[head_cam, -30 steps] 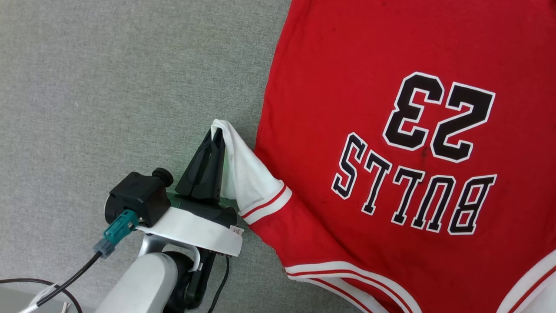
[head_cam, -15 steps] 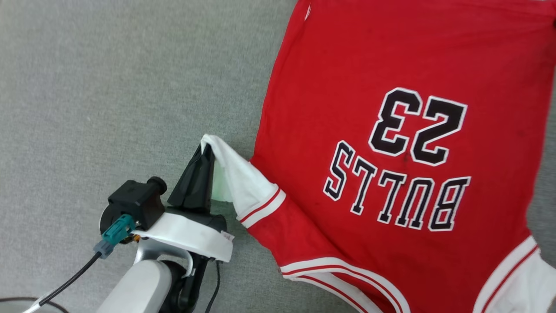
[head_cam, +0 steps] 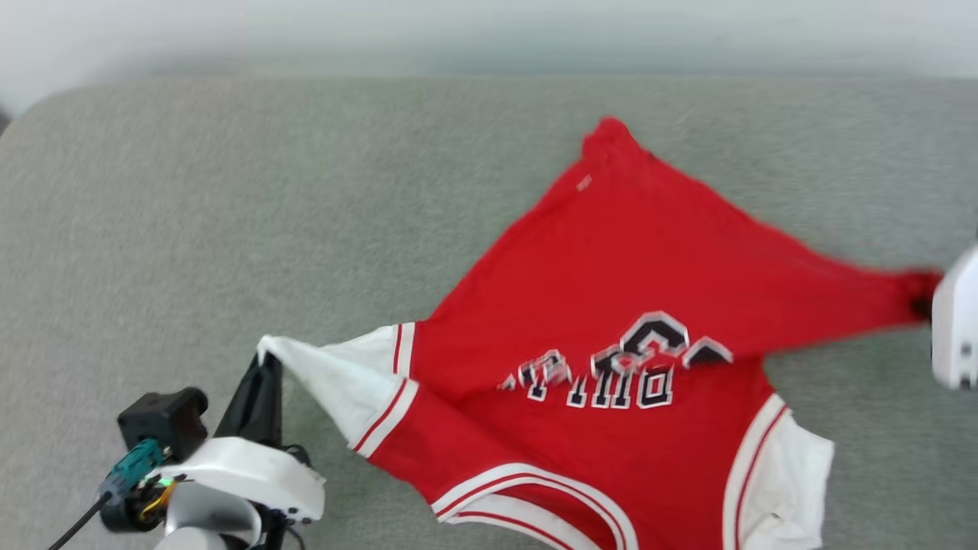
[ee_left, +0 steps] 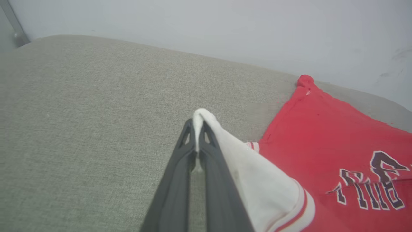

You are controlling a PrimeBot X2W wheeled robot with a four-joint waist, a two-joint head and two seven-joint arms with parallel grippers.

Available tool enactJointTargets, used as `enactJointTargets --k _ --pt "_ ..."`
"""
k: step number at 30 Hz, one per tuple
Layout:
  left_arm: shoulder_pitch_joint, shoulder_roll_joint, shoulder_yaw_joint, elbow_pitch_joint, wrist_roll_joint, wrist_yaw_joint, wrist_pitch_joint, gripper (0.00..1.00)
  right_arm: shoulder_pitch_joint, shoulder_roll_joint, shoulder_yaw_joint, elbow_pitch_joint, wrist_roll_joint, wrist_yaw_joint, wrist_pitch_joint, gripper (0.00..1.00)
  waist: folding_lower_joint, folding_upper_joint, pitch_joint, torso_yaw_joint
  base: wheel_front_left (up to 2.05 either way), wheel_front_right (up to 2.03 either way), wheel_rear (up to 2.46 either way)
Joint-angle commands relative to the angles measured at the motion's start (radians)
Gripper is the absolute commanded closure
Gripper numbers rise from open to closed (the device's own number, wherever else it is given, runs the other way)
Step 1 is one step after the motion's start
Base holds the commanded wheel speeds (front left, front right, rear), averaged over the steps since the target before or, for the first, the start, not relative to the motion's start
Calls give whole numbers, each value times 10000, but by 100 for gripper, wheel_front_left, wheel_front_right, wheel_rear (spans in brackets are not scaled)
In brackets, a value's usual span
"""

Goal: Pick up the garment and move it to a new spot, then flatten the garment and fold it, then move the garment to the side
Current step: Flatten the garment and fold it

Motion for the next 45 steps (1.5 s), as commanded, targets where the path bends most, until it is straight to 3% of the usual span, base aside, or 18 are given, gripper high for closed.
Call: enactJointTargets --k 1,7,14,15,16,20,23,28,31,34,45 --pt "142 91 74 13 -37 55 23 100 527 -90 -71 -202 68 -9 134 100 2 -1 -601 -603 0 0 0" --pt "729 265 302 -53 -242 308 119 100 3632 311 -903 -1621 338 -9 1183 100 2 -1 -1103 -963 0 0 0" --pt "1015 327 350 -221 -336 454 225 100 6084 1578 -1790 -3089 437 -9 2301 100 2 -1 -1222 -1189 0 0 0" --pt "1000 345 349 -246 -334 458 249 100 6191 1733 -1853 -3314 505 -9 2285 76 2 -1 -1209 -1204 0 0 0" --pt "975 346 332 -272 -326 468 288 100 6235 1783 -1861 -3595 526 -7 2130 0 2 -1 -1191 -1211 0 0 0" --pt "784 407 278 -364 -322 442 406 100 6045 1890 -1921 -4139 569 -7 1209 0 2 -1 -1059 -1204 0 0 0" --pt "667 419 217 -378 -274 398 482 100 5592 1715 -1880 -4229 442 -7 -164 0 2 -1 -925 -1129 0 0 0" --pt "323 428 146 -434 -184 280 412 100 4491 1892 -1831 -3593 103 -7 -2962 0 2 -1 -586 -960 0 0 0" --pt "82 455 85 -532 -76 227 380 100 3734 2034 -1632 -2921 223 -7 -3813 0 2 -1 -305 -846 0 0 0" --pt "-154 434 63 -691 2 203 338 100 2762 2025 -1297 -2229 464 -9 -3597 0 2 -1 29 -790 0 0 0" --pt "-1498 130 -441 -1007 396 -100 287 100 -734 1761 -237 -435 830 -9 -613 0 2 -1 1565 -39 0 0 0"
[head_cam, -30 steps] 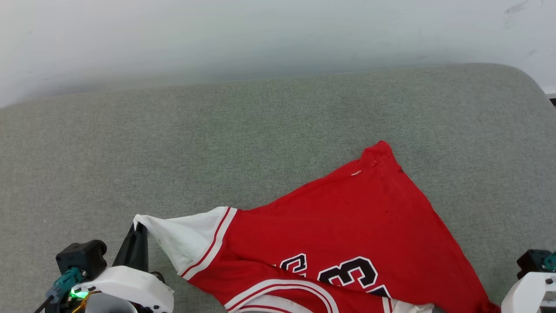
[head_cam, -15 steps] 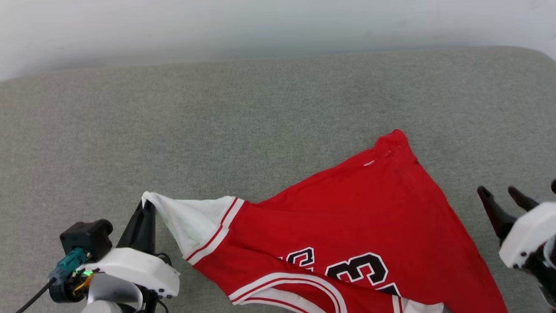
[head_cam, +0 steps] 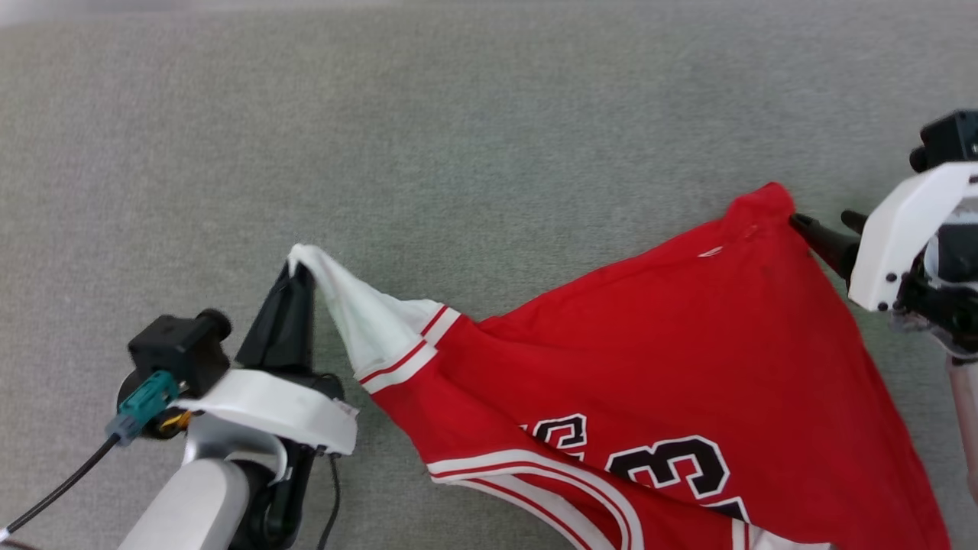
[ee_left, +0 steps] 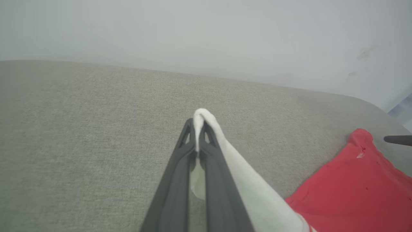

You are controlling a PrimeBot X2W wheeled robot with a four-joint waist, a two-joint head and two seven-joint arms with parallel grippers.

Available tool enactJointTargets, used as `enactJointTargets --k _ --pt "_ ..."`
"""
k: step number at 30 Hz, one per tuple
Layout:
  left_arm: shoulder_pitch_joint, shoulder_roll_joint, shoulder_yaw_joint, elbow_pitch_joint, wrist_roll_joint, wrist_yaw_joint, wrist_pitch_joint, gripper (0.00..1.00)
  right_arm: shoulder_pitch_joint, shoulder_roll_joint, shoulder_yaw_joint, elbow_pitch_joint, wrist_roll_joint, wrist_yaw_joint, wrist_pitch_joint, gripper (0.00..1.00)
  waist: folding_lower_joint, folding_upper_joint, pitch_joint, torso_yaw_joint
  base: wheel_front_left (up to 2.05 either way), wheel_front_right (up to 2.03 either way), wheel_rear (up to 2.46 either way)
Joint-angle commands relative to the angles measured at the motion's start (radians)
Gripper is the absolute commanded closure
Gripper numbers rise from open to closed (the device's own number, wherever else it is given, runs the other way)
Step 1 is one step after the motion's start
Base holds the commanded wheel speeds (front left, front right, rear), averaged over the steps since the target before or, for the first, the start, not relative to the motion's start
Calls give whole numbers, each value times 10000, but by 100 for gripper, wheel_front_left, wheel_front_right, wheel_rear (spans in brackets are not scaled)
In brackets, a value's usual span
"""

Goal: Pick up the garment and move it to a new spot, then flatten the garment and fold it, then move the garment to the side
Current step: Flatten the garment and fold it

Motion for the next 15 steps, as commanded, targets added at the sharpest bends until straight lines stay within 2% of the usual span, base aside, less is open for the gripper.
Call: enactJointTargets --k 1,5,9,11,12,15 --pt "-285 -102 -102 9 84 -83 -73 100 -341 -37 123 198 -63 -3 197 0 -2 0 479 432 0 0 0" --pt "-733 -354 -343 197 168 -272 -201 100 -1032 78 410 836 -131 -3 783 0 -2 0 842 732 0 0 0" --pt "-924 -520 -435 462 125 -401 -344 100 -1011 264 716 1726 -166 -3 1641 0 -2 0 959 934 0 0 0" --pt "-947 -554 -436 598 93 -436 -400 100 -884 324 834 2068 -187 -3 2060 86 -2 0 931 995 0 0 0" --pt "-951 -572 -436 652 70 -436 -441 100 -862 385 849 2141 -132 -3 2157 100 -2 0 905 1019 0 0 0" --pt "-924 -605 -432 839 20 -461 -497 100 -873 346 869 2173 -85 -2 2278 100 -2 0 745 1047 0 0 0"
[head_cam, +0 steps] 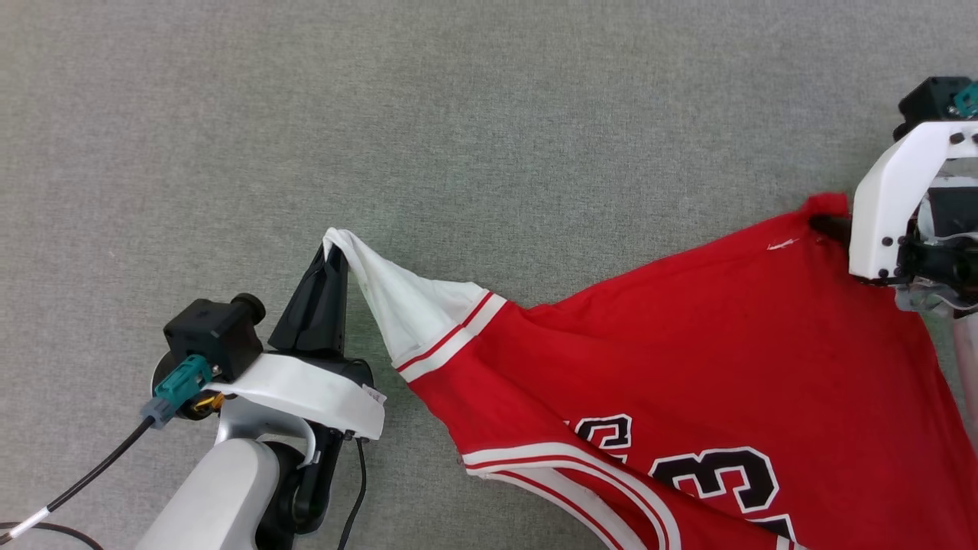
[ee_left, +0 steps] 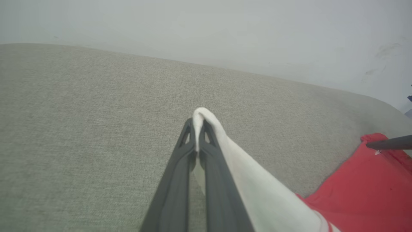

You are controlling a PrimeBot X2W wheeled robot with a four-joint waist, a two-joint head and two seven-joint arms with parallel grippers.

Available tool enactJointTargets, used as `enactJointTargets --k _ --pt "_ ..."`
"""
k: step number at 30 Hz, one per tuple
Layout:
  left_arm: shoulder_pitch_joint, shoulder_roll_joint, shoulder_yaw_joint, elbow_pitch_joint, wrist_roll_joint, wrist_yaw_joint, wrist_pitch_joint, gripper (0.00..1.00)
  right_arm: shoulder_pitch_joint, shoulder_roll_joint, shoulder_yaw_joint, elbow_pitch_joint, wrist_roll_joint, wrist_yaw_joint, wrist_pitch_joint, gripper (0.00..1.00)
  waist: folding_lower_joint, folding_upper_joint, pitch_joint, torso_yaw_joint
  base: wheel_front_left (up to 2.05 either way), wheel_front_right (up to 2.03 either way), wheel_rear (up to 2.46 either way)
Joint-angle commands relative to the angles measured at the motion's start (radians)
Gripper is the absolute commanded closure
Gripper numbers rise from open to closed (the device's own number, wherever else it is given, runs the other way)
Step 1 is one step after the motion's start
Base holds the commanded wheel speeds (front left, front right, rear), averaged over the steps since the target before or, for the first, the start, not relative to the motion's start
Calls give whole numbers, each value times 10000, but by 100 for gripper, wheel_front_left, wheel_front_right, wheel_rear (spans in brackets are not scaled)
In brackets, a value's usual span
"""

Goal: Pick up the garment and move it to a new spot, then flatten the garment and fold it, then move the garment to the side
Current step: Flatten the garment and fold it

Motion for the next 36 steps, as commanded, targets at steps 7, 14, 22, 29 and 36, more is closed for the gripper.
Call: enactJointTargets --k 7,14,22,29,36 --pt "-46 133 202 370 -235 -103 -120 100 398 -236 398 160 -433 -3 -697 100 -1 0 -920 -198 0 0 0" --pt "-728 417 413 993 -427 -494 50 100 307 -86 318 308 -1062 0 -1976 100 -1 0 -2099 -589 0 0 0" --pt "-2882 497 559 3056 -738 -1219 669 100 -78 183 165 545 -1538 -1 -3193 100 -1 0 -3263 -1061 0 0 0" --pt "-5245 345 185 5517 -354 -1656 1221 100 -1041 412 205 862 -1733 -1 -4211 100 -1 0 -3525 -1460 0 0 0" --pt "-8496 242 162 7596 259 -1935 669 100 -3150 351 183 1442 -2315 -1 -5513 100 -1 0 -2617 -1744 0 0 0"
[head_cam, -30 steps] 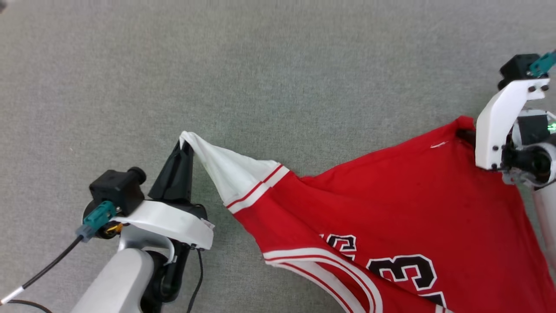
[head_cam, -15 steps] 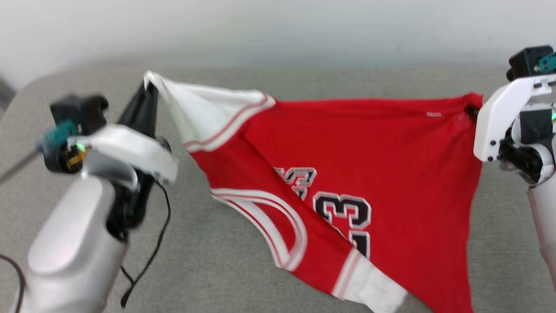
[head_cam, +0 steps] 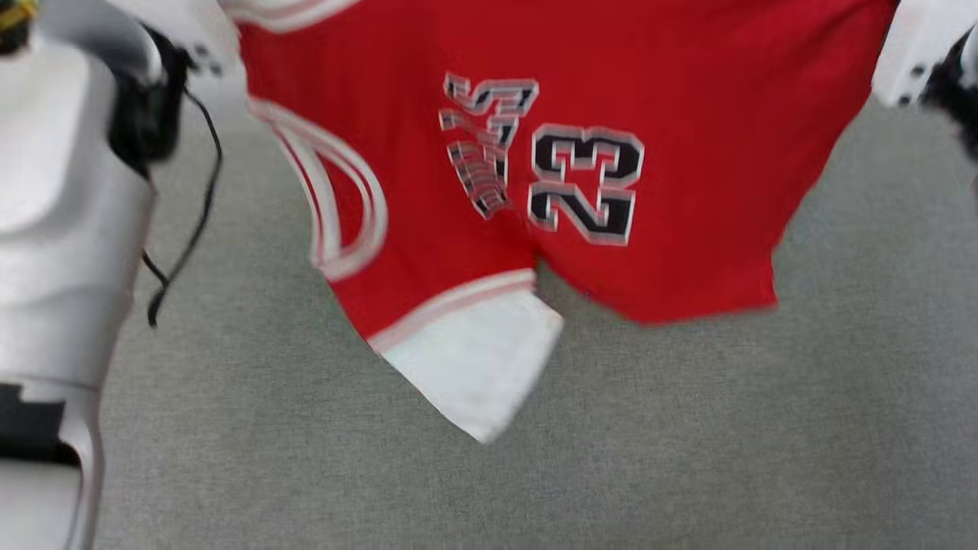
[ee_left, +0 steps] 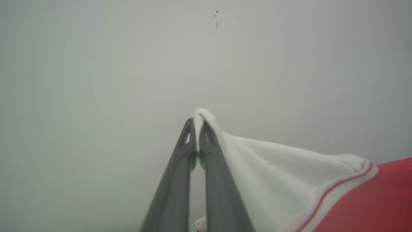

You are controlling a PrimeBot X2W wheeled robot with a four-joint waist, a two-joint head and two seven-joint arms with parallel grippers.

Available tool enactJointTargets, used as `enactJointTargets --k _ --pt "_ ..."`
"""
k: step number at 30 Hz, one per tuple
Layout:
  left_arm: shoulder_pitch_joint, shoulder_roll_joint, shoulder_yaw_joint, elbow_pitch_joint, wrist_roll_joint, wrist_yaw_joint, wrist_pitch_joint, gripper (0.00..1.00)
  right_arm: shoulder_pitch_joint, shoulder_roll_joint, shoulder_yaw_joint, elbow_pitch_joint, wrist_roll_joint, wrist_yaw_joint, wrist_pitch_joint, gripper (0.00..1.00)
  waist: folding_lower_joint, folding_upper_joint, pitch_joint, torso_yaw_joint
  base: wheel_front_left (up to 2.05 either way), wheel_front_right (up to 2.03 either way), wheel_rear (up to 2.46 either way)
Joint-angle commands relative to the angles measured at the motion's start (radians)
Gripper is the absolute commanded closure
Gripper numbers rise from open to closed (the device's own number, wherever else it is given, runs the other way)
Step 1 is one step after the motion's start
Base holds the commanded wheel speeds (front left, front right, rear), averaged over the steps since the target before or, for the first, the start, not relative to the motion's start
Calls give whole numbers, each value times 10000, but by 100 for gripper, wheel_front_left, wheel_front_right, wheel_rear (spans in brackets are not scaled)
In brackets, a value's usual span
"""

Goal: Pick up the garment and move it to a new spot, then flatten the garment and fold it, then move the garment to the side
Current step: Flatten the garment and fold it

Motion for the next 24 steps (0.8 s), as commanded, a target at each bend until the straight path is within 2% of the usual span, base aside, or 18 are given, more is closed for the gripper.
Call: enactJointTargets --k 1,15,16,24 --pt "-448 45 68 112 96 11 -153 100 -366 -32 -46 67 -55 -7 -206 100 1 0 443 -64 0 0 0" --pt "-5024 402 173 424 837 -159 -774 100 -4203 -494 -505 143 -619 -10 -1326 100 1 0 3769 224 0 0 0" --pt "-5586 461 132 464 949 -176 -834 100 -4812 -440 -427 173 -589 -10 -1558 100 1 0 4385 213 0 0 0" --pt "-6101 375 159 855 825 -256 -932 100 -5734 -132 -11 750 -445 -8 -2029 100 1 0 5574 190 0 0 0"
